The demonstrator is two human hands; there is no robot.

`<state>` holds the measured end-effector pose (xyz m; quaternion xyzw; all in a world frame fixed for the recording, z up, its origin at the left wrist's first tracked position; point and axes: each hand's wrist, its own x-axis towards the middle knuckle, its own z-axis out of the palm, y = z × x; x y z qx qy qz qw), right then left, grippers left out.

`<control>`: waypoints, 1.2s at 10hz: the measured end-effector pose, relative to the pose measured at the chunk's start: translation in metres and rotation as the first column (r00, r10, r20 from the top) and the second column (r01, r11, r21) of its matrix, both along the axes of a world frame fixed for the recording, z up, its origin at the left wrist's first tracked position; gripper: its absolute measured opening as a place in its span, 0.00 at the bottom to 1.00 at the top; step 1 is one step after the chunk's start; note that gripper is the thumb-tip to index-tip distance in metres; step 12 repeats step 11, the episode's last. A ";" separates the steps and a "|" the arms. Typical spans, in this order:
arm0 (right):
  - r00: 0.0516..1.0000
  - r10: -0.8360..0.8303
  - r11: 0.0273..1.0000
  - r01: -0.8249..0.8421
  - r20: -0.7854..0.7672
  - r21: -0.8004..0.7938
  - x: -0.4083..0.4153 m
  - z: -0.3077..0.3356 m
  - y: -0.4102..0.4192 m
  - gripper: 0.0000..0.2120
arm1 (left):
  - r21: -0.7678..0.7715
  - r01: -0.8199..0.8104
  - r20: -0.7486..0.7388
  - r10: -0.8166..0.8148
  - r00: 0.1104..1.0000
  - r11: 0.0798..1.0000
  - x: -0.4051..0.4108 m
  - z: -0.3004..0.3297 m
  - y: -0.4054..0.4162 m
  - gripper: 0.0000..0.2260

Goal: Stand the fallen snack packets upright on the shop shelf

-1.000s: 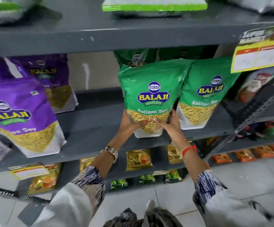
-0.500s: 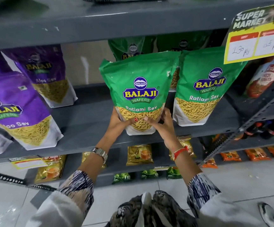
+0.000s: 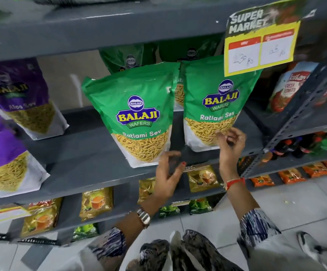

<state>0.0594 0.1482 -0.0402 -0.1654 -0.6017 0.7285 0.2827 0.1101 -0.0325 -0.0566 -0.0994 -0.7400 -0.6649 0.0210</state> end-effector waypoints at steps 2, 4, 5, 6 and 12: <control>0.968 0.231 0.972 -0.233 0.101 0.011 -0.027 0.013 0.045 0.31 | 0.167 -0.001 0.226 -0.037 0.974 0.986 -0.048 0.031 0.055 0.37; 0.874 0.447 0.883 -0.465 0.189 0.060 -0.031 0.022 0.063 0.24 | 0.208 0.082 0.177 -0.120 0.977 0.975 -0.084 0.050 0.068 0.16; 0.872 0.460 0.881 -0.472 0.166 0.039 -0.024 0.027 0.062 0.32 | 0.178 0.105 0.145 -0.131 0.981 0.978 -0.085 0.048 0.068 0.15; 0.868 0.467 0.877 -0.479 0.169 0.037 -0.013 0.030 0.060 0.49 | 0.137 0.096 0.163 -0.118 0.980 0.986 -0.083 0.040 0.066 0.16; 0.914 0.393 0.917 -0.398 0.100 0.026 -0.005 0.017 0.059 0.33 | 0.098 -0.019 0.209 -0.002 0.978 0.995 -0.055 0.047 0.069 0.26</control>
